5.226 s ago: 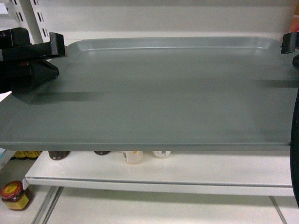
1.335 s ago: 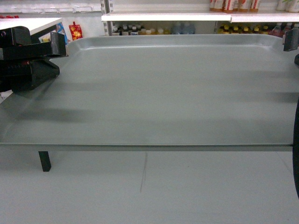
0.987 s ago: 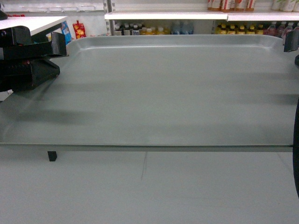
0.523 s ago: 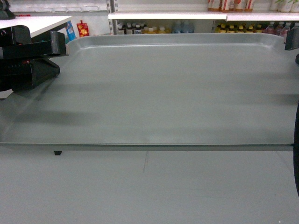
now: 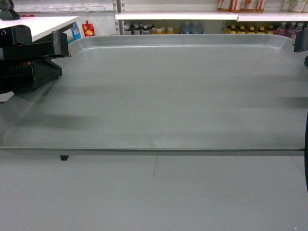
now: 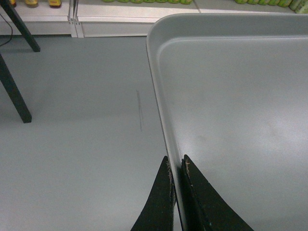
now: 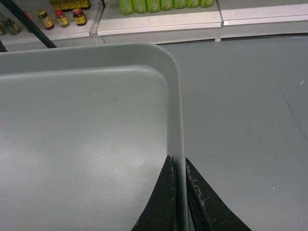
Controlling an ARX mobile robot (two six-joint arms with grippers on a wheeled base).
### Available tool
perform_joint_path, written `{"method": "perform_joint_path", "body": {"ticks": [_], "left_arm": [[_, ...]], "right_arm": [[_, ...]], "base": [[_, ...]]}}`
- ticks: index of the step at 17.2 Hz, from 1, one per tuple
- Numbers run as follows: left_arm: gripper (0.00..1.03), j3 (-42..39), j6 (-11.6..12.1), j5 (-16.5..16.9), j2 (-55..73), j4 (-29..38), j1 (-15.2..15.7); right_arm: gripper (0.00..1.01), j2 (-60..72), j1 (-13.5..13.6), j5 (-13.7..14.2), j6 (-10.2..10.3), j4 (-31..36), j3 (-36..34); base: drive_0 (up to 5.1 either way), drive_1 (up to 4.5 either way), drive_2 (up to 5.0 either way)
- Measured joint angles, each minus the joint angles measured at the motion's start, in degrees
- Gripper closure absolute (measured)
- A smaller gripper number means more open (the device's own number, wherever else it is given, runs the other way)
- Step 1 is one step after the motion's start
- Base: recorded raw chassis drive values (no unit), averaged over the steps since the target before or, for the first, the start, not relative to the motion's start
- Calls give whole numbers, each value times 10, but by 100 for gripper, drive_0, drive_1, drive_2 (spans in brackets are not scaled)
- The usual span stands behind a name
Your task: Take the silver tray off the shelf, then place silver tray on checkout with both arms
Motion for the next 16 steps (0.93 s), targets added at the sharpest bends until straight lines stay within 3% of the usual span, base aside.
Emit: {"method": "perform_joint_path", "body": {"ticks": [16], "left_arm": [[100, 0, 0, 1, 1, 0, 1]], "right_arm": [[98, 0, 0, -1, 0, 0, 0]], "base": [[-501, 244, 244]]}}
